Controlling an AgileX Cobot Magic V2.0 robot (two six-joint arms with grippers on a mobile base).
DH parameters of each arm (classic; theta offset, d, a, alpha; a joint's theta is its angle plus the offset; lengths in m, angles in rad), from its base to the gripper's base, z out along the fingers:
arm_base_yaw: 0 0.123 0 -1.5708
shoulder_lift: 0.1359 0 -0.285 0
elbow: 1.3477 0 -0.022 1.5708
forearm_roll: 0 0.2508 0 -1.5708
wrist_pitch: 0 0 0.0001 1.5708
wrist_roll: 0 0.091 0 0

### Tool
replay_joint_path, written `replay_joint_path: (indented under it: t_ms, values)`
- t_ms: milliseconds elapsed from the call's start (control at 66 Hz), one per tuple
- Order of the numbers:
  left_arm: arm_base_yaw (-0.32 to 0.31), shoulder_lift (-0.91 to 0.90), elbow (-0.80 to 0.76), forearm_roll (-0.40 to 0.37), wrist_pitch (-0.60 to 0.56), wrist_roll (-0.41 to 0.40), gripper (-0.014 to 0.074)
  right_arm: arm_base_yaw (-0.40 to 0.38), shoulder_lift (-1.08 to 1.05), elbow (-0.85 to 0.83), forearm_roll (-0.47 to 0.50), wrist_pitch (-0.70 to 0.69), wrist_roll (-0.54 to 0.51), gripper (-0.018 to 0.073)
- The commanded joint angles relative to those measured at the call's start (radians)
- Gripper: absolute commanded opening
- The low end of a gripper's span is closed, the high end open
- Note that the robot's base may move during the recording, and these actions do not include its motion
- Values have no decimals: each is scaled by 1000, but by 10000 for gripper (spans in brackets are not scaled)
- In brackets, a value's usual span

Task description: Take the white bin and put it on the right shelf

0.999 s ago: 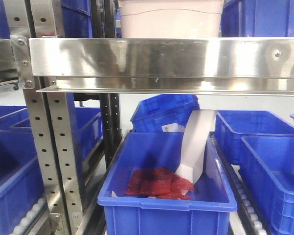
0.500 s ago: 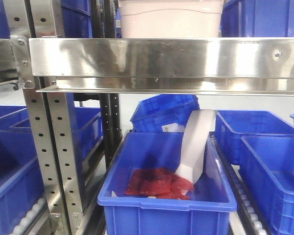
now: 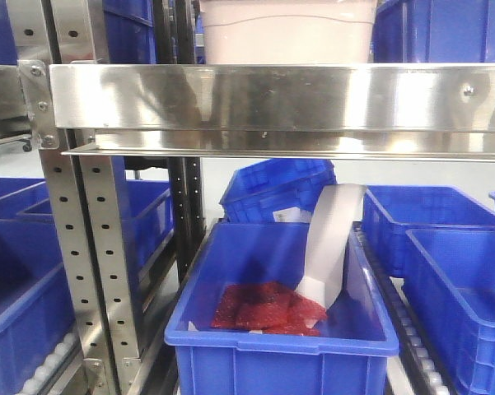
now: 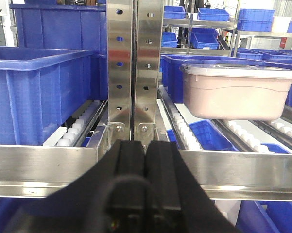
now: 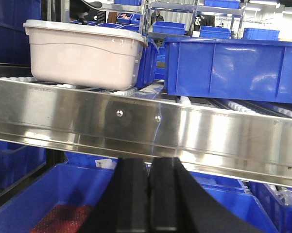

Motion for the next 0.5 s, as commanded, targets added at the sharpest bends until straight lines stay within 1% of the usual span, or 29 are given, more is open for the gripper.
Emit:
replay_joint_path:
  t_ms: [0,91,212,484]
  values:
    - [-2,14,-29,-7,-78,1,-117,-6,-19,-1,-14,-81,6,66]
    - [-2,14,-29,-7,-78,1,-117,-6,-19,-1,-4,-70,15,66]
    - [-2,14,-29,-7,-78,1,-117,-6,-19,-1,18,-52,86,66]
    - [-2,14,-29,-7,-78,1,-117,-6,-19,-1,17,-35,88,66]
